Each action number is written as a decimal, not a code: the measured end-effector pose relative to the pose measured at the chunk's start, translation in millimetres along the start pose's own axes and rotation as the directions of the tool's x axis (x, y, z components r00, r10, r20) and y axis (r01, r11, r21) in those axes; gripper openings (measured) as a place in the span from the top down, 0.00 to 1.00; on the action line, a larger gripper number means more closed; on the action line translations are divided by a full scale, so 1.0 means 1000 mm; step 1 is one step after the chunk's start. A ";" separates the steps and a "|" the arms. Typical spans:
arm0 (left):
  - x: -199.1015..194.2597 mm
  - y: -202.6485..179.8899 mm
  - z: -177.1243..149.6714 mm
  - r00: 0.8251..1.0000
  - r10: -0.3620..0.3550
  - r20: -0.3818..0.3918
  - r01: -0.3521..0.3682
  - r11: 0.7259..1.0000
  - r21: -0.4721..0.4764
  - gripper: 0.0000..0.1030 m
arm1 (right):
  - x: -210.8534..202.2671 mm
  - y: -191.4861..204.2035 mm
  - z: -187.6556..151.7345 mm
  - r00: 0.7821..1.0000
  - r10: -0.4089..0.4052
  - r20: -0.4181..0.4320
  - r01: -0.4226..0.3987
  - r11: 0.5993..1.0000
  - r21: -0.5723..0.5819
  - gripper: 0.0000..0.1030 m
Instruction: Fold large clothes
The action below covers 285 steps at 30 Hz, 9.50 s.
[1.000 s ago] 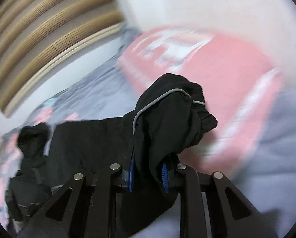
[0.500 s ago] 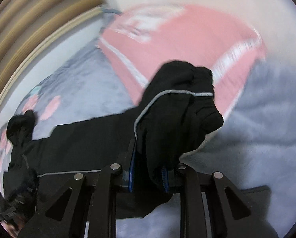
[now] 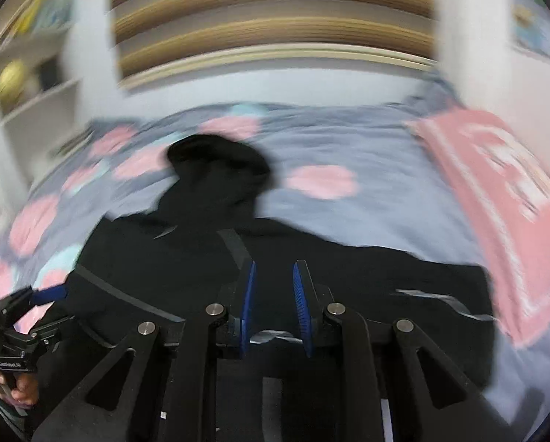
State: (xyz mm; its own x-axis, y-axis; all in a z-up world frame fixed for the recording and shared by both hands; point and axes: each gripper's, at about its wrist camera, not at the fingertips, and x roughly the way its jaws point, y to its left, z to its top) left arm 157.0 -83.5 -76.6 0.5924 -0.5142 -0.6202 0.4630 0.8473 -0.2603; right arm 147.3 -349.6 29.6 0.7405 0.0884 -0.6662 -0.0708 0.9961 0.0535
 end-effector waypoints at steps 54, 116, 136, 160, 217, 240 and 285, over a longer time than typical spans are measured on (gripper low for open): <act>-0.063 0.086 -0.048 0.999 0.041 0.022 -0.039 0.996 -0.075 0.19 | 0.166 0.160 -0.044 0.954 0.137 -0.268 -0.157 0.986 -0.056 0.72; 0.108 0.139 -0.006 0.935 0.133 -0.328 -0.203 0.961 -0.188 0.36 | 0.144 0.042 -0.088 0.953 -0.022 -0.304 0.019 1.000 -0.011 0.20; -0.123 0.042 -0.042 0.996 0.093 -0.014 -0.094 0.992 -0.088 0.35 | -0.096 0.087 -0.126 0.987 0.116 -0.107 -0.108 0.991 0.083 0.16; -0.189 0.098 -0.208 0.963 0.235 -0.131 -0.264 0.915 -0.304 0.35 | -0.071 0.136 -0.245 0.942 -0.197 -0.271 0.189 0.980 -0.058 0.83; -0.194 0.075 -0.246 0.964 0.125 -0.234 -0.197 0.929 -0.313 0.36 | -0.152 -0.009 -0.300 0.939 -0.013 -0.344 0.113 0.955 0.274 0.62; -0.193 0.090 -0.245 0.994 -0.070 -0.083 0.025 0.889 -0.457 0.85 | -0.163 -0.012 -0.281 0.962 0.167 -0.218 -0.081 0.931 0.355 0.78; -0.236 0.075 0.024 0.989 0.008 0.150 0.001 0.998 -0.056 0.32 | -0.134 -0.052 -0.031 0.994 0.106 0.030 -0.111 0.957 0.268 0.20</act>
State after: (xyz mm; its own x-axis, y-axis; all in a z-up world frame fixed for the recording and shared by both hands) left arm 67.4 97.9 68.4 0.6883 -0.5219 -0.5039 0.4258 0.8530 -0.3018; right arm 31.0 -413.0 93.4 0.7483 0.1942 -0.6342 0.0292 0.9456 0.3240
